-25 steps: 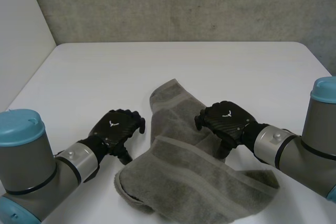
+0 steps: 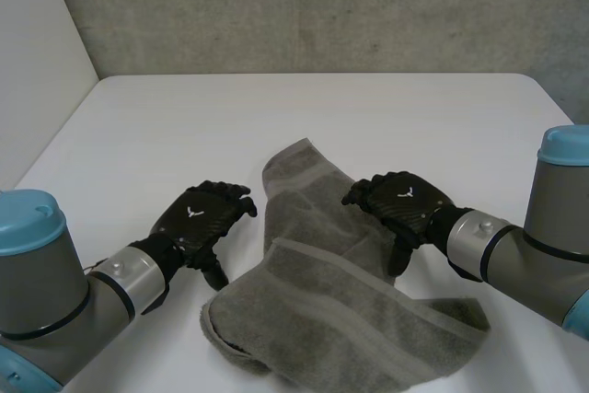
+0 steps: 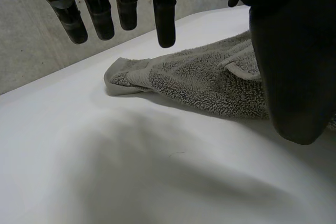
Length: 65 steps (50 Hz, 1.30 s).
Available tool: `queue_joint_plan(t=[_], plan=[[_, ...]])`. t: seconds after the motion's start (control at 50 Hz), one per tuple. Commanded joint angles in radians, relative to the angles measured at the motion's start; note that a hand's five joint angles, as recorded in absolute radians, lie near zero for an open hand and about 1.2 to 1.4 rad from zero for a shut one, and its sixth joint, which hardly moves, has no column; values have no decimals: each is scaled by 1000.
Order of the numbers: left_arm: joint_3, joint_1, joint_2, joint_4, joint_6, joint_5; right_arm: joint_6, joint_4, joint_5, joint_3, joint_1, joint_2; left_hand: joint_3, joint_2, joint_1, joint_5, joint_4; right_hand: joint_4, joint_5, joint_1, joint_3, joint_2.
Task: Fold the towel.
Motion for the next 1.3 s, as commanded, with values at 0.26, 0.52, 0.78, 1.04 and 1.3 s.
queue_joint_plan(t=[0.26, 0.52, 0.78, 1.04, 1.3], plan=[[9, 99, 66, 2, -73, -6, 8, 244, 22, -314, 235, 115, 2, 3, -2, -7, 5, -76, -61, -55, -70, -69], [6, 104, 71, 4, -78, -5, 100, 306, 70, -590, 378, 339, 2, 3, -2, -7, 5, 45, 60, 66, 51, 52], [3, 102, 73, 4, -76, -3, 80, 382, 170, -718, 404, 453, 2, 3, -2, -7, 5, 585, 600, 606, 591, 592], [1, 102, 76, 4, -75, -3, 54, 427, 176, -701, 381, 377, 2, 3, -2, -7, 5, 1139, 1154, 1160, 1145, 1146], [-6, 88, 91, 1, -69, 1, 143, 288, 209, -467, 65, 105, -7, -6, -11, -16, -4, 1139, 1154, 1160, 1145, 1146]])
